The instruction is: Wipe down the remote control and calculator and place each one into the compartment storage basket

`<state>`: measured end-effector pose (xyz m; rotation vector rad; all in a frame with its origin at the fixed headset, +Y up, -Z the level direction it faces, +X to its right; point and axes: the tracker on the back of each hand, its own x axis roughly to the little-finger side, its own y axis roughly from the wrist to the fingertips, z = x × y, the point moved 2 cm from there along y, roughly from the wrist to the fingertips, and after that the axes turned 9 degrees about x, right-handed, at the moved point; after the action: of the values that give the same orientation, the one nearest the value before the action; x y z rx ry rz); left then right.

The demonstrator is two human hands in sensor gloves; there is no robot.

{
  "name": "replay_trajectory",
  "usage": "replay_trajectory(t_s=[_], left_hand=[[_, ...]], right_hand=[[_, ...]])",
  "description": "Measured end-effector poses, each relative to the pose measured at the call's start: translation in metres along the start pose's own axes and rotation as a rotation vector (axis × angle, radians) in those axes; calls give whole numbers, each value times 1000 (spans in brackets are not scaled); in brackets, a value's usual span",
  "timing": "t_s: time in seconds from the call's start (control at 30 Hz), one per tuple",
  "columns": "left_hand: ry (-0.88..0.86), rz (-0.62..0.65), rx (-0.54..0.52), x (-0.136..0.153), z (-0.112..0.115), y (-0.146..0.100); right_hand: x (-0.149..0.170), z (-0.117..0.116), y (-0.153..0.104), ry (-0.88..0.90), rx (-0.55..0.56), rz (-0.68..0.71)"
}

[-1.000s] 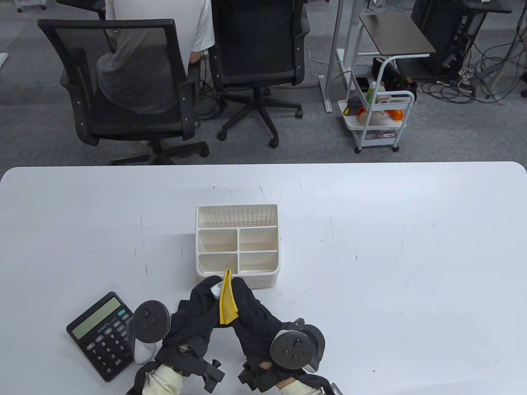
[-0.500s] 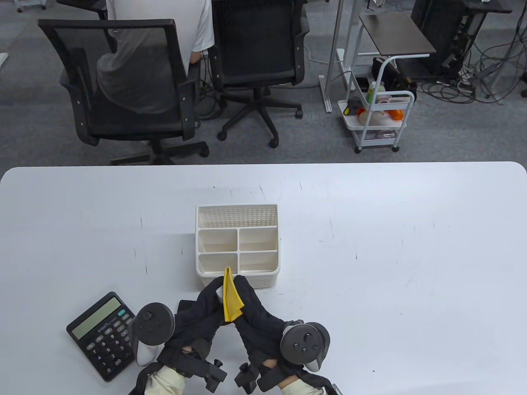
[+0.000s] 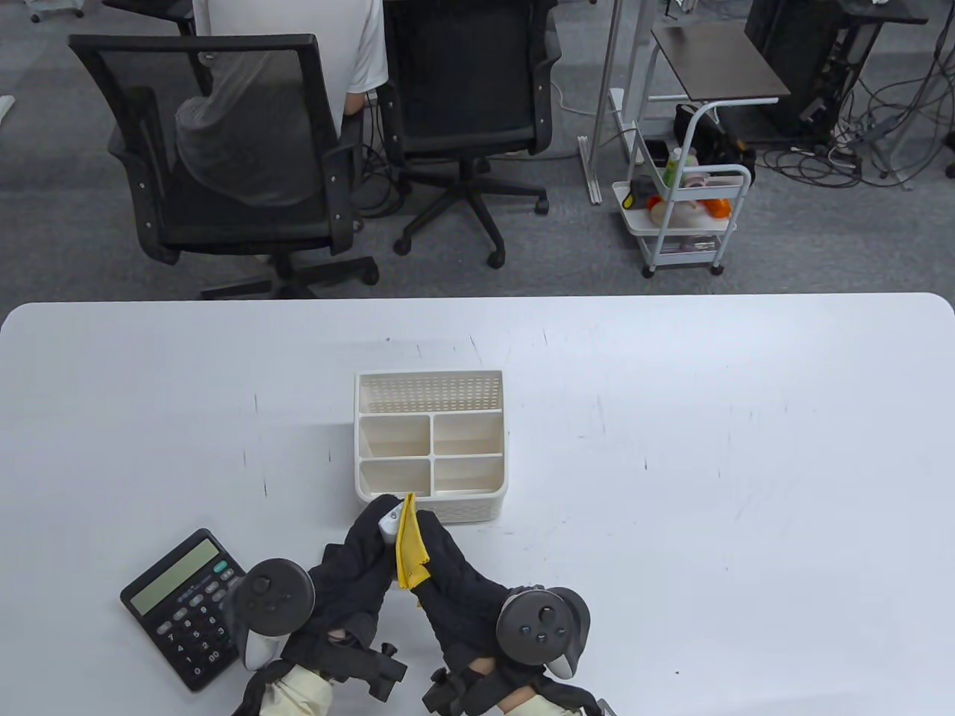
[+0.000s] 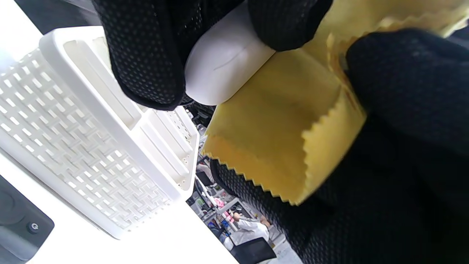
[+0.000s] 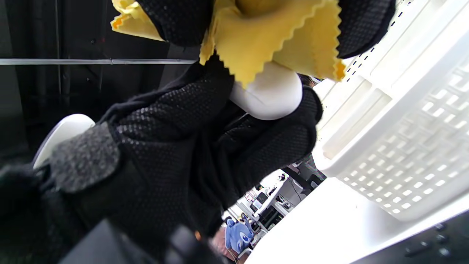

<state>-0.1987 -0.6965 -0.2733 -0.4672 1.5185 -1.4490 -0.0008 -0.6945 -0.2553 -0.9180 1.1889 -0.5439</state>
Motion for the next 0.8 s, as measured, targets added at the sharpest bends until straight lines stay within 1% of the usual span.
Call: replay_trajectory(t_s=[0.2, 0.37, 0.4, 0.43, 0.5, 0.6, 0.73, 0.8], left_hand=[[38, 22, -30, -7, 1, 0], [-28, 5, -40, -1, -2, 0], [-47, -1, -34, 0, -3, 0], [-72, -2, -6, 0, -2, 0], [-96, 11, 33, 0, 1, 1], [-105, 11, 65, -2, 6, 2], [-36, 15, 117, -4, 13, 3], [-9, 23, 103, -6, 13, 3]], right_hand=[[6, 2, 1, 34, 8, -31], [7, -3, -1, 16, -21, -47], [7, -3, -2, 18, -22, -44], [6, -3, -2, 21, 0, -34], [3, -2, -2, 22, 7, -25], [0, 1, -2, 54, 44, -4], [2, 7, -1, 69, 93, -9], [5, 7, 0, 83, 90, -33]])
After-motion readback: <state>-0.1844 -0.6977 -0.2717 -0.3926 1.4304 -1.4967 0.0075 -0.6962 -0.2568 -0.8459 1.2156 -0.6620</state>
